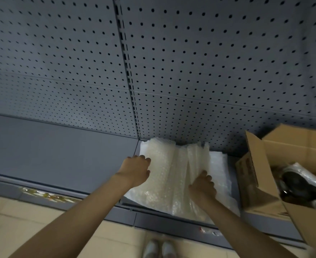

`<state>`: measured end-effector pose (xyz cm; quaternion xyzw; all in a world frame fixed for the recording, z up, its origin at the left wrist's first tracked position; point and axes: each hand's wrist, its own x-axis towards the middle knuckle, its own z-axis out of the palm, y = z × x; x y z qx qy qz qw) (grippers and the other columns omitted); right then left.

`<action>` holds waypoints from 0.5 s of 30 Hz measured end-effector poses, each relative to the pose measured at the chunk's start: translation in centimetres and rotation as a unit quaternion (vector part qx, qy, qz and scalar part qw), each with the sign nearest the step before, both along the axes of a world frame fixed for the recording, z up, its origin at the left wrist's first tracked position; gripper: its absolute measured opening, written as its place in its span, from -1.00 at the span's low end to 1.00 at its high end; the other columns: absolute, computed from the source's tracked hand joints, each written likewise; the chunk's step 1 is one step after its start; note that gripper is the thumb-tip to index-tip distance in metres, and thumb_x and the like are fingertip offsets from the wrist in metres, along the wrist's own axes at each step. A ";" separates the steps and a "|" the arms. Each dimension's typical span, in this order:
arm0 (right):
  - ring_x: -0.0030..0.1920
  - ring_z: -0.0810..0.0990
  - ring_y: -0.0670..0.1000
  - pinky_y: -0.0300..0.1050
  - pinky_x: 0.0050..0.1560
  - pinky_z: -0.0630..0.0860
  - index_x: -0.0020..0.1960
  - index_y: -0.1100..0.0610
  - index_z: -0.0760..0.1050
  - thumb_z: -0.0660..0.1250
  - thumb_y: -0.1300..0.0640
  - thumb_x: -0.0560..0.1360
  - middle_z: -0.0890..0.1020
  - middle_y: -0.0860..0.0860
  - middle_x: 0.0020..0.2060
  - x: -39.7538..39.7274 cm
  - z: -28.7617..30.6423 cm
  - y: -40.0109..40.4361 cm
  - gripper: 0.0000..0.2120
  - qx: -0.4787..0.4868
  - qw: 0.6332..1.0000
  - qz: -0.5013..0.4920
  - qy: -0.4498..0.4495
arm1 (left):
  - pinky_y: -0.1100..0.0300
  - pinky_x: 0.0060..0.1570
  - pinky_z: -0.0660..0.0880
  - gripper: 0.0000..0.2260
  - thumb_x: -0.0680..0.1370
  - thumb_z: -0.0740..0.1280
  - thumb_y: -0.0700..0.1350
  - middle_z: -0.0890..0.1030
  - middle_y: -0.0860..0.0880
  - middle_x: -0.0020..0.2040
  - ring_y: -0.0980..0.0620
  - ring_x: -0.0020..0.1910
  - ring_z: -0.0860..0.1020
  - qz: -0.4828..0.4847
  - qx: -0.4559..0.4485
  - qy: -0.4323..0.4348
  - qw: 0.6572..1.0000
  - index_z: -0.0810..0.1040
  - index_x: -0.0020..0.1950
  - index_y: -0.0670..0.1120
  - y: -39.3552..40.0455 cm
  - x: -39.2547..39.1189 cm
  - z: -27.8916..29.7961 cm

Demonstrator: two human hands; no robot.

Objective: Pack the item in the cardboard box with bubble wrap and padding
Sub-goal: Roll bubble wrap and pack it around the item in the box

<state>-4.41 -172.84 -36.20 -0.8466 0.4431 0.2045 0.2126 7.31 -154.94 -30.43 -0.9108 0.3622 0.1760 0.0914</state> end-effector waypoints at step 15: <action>-0.18 0.54 -0.23 -0.32 -0.28 0.42 0.46 -0.11 0.10 0.17 0.26 0.57 0.52 -0.17 0.02 -4.4 15.6 -3.1 -0.45 0.122 0.919 0.046 -0.373 | 0.18 0.18 0.43 -0.41 0.50 0.25 0.28 0.43 0.05 0.32 0.05 0.22 0.47 0.221 -0.293 0.363 0.856 0.23 0.44 0.08 -2.5 -2.3 3.2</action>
